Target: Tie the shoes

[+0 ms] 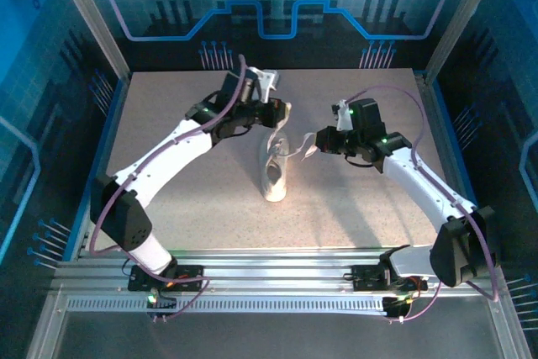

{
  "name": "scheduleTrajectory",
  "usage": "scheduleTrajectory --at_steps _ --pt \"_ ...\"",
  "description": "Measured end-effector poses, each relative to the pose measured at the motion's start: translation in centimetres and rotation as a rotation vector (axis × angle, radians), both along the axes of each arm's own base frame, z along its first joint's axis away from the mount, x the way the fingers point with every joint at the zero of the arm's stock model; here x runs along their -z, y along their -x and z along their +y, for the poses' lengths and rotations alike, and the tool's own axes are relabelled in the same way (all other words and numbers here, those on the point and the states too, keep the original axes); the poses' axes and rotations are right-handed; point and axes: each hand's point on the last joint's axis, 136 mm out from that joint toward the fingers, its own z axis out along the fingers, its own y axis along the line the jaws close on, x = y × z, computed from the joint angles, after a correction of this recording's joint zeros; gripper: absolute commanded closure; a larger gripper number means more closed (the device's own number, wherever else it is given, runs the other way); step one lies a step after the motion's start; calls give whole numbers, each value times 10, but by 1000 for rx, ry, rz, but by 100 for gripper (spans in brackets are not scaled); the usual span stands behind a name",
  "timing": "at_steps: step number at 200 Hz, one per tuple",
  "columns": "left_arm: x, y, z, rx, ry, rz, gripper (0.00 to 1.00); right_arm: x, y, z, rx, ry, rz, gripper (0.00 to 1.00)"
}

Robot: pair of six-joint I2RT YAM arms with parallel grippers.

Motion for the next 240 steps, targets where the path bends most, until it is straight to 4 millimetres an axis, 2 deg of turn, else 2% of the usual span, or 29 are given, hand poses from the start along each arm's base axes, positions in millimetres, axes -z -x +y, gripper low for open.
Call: scheduleTrajectory --at_steps 26,41,50,76,97,110,143,178,194,219,240 --pt "10 9 -26 56 7 -7 100 4 -7 -15 60 -8 27 100" --pt "23 13 -36 82 -4 3 99 9 -11 -22 89 -11 48 100" --pt "33 14 -40 92 -16 13 95 12 -13 -25 104 -12 62 100" --pt "63 20 -51 136 -64 36 64 25 -18 -29 129 -16 104 100" --pt "79 23 -55 170 -100 40 51 32 -20 -29 132 -20 127 100" --pt "82 24 -54 185 -119 26 45 37 -21 -28 130 -22 143 100" --pt "83 15 -42 222 -161 -22 43 50 -24 -27 130 -14 179 100" --pt "92 -8 3 281 -258 -78 46 50 -29 -26 127 -6 177 100" --pt "102 -7 18 353 -353 -121 47 54 -34 -26 121 4 184 100" --pt "116 9 19 509 -502 -187 49 71 -44 -30 120 21 225 100" --pt "127 21 5 650 -632 -245 52 90 -50 -32 108 37 275 100"
